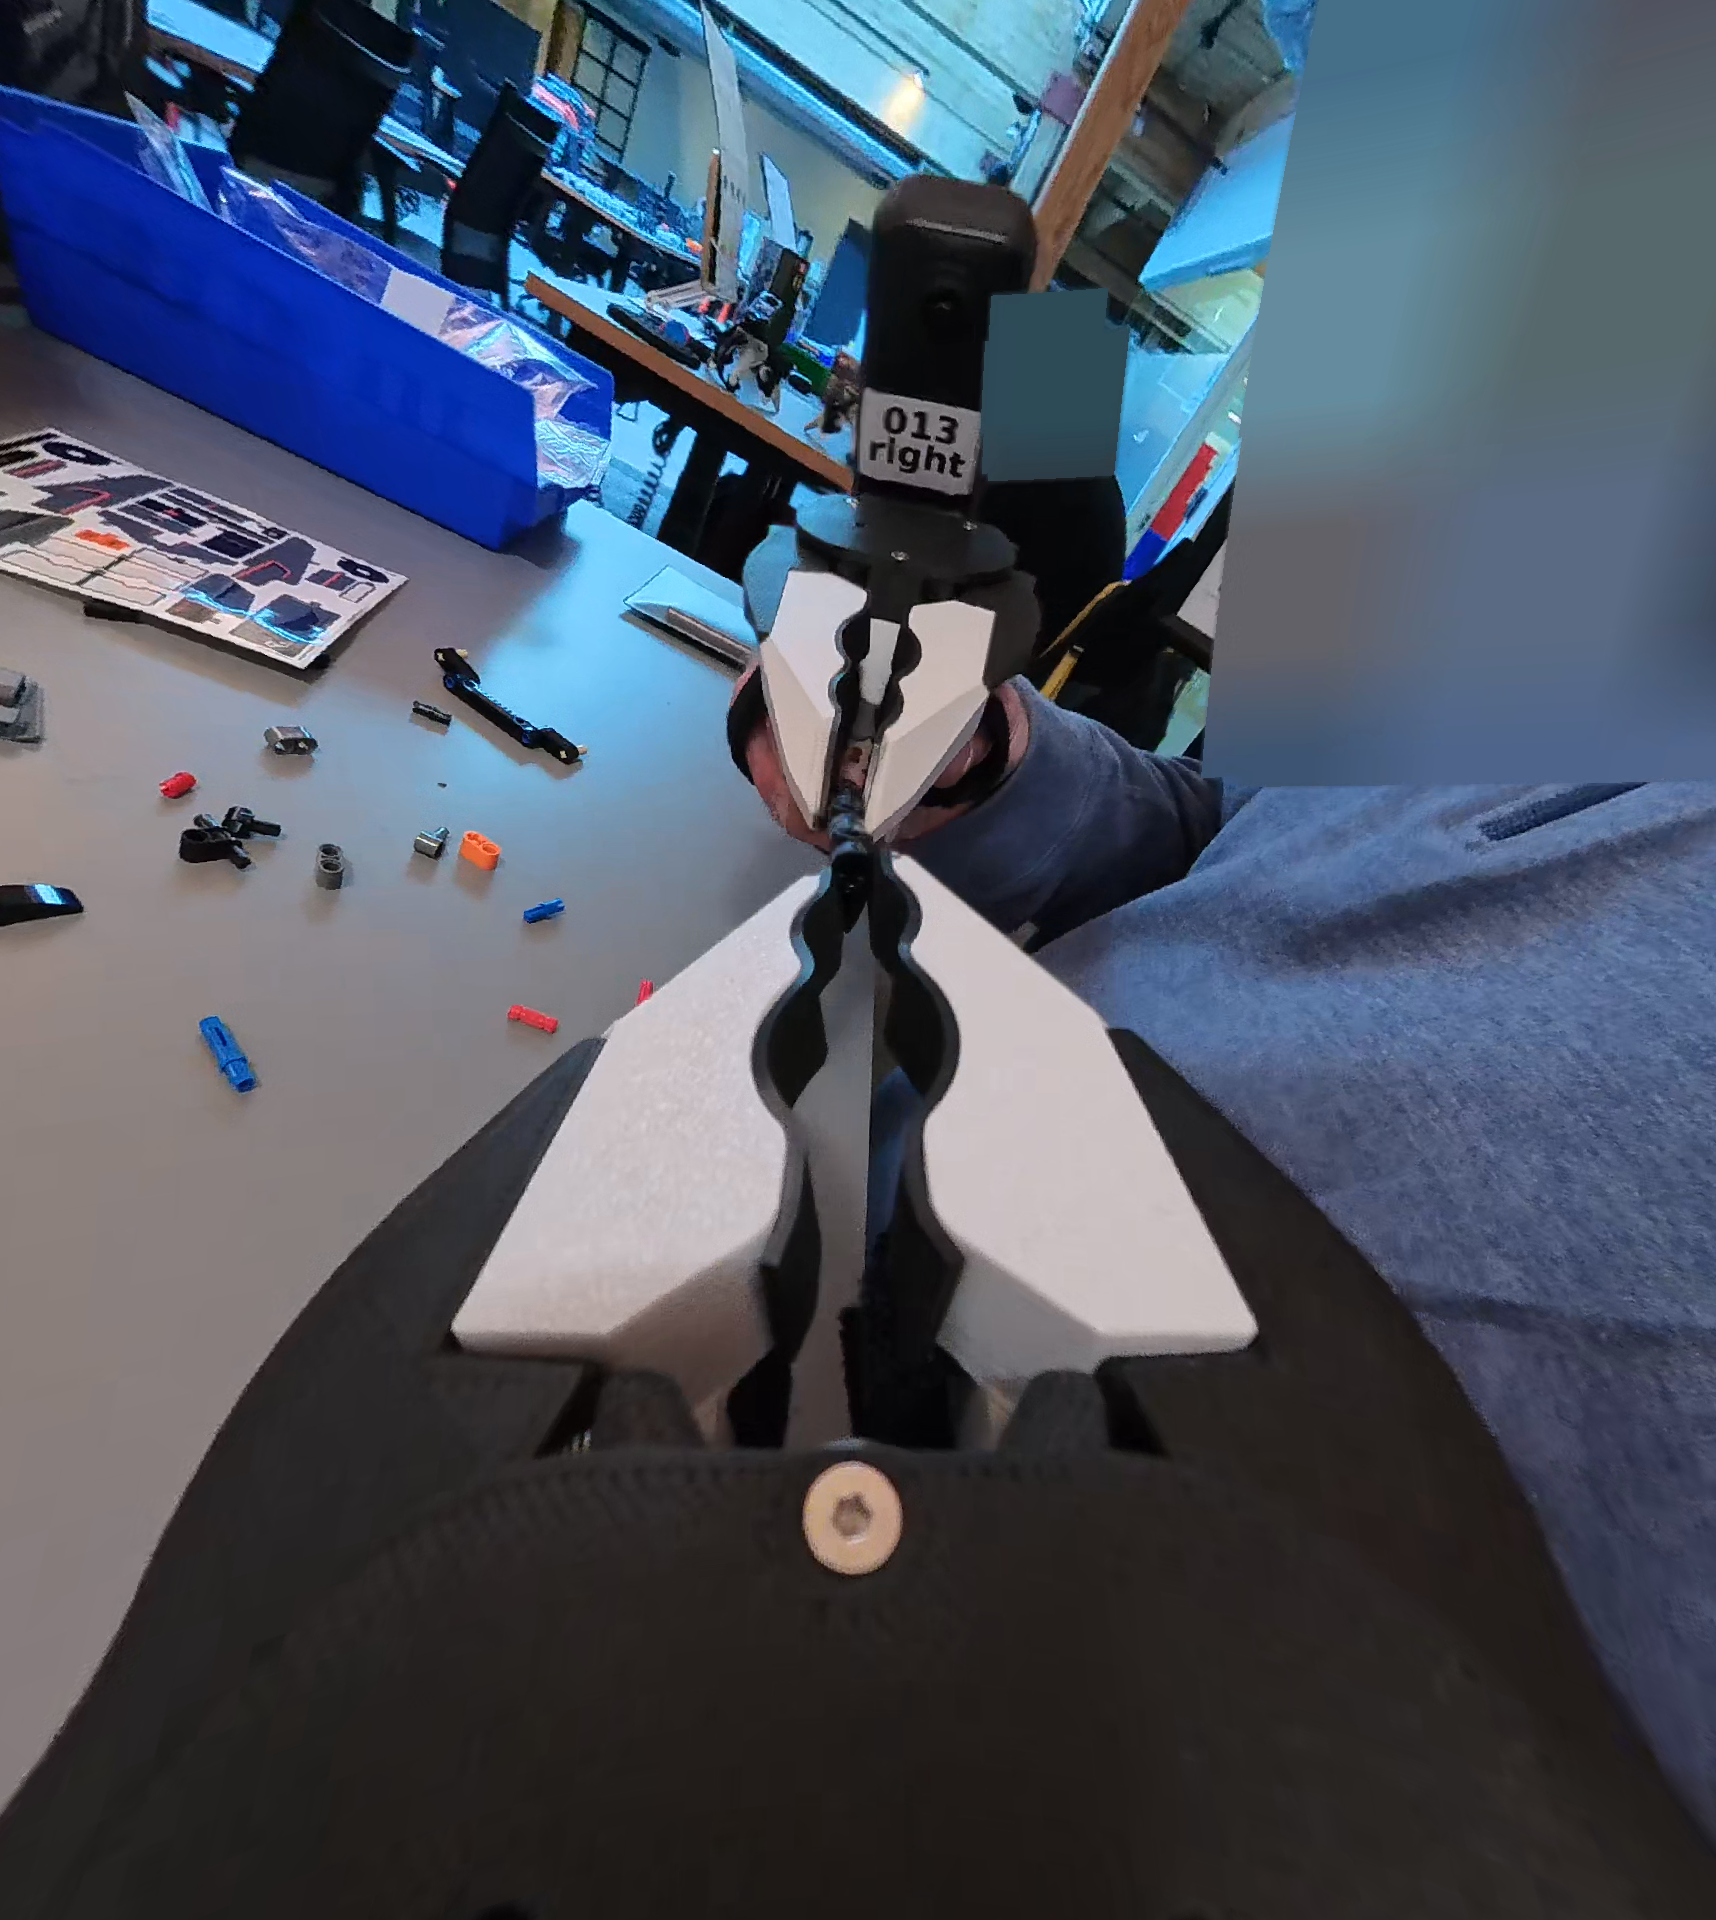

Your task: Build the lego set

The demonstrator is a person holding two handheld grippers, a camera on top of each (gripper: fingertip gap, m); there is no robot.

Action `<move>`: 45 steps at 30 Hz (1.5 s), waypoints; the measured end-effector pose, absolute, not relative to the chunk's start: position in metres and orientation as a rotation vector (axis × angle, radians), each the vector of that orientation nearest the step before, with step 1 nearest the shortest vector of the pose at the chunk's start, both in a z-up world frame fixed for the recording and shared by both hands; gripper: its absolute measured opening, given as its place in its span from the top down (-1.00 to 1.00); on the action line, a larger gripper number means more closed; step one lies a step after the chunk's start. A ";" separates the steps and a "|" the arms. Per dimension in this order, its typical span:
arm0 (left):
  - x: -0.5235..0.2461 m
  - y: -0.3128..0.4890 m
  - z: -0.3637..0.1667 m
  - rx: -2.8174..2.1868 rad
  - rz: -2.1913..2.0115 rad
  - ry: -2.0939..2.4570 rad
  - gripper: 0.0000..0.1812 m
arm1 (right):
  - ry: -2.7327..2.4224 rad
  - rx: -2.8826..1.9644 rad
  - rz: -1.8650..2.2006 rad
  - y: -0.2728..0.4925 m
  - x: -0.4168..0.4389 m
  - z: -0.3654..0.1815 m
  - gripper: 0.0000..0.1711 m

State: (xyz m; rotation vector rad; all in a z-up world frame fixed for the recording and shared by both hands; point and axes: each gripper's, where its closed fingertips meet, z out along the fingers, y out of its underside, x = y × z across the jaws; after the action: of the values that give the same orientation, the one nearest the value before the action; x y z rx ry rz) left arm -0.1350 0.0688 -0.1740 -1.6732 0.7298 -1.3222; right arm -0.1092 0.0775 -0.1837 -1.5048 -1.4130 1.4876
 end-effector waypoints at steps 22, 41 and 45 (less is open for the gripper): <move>-0.150 0.084 -0.227 -1.793 -0.654 0.998 0.61 | -1.370 -1.874 1.753 0.090 -0.109 -0.231 0.95; -0.138 0.096 -0.254 -1.583 0.102 1.461 0.85 | -1.308 -1.972 1.689 0.096 -0.119 -0.235 0.71; -0.153 0.096 -0.282 -1.820 -0.053 1.483 0.85 | -1.416 -1.933 1.360 0.109 -0.093 -0.240 0.71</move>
State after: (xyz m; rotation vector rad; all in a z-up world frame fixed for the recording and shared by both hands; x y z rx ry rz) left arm -0.1530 0.0957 -0.2825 -1.8202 1.4831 -0.0530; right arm -0.0926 0.1086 -0.2402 -1.9330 -1.4157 1.3595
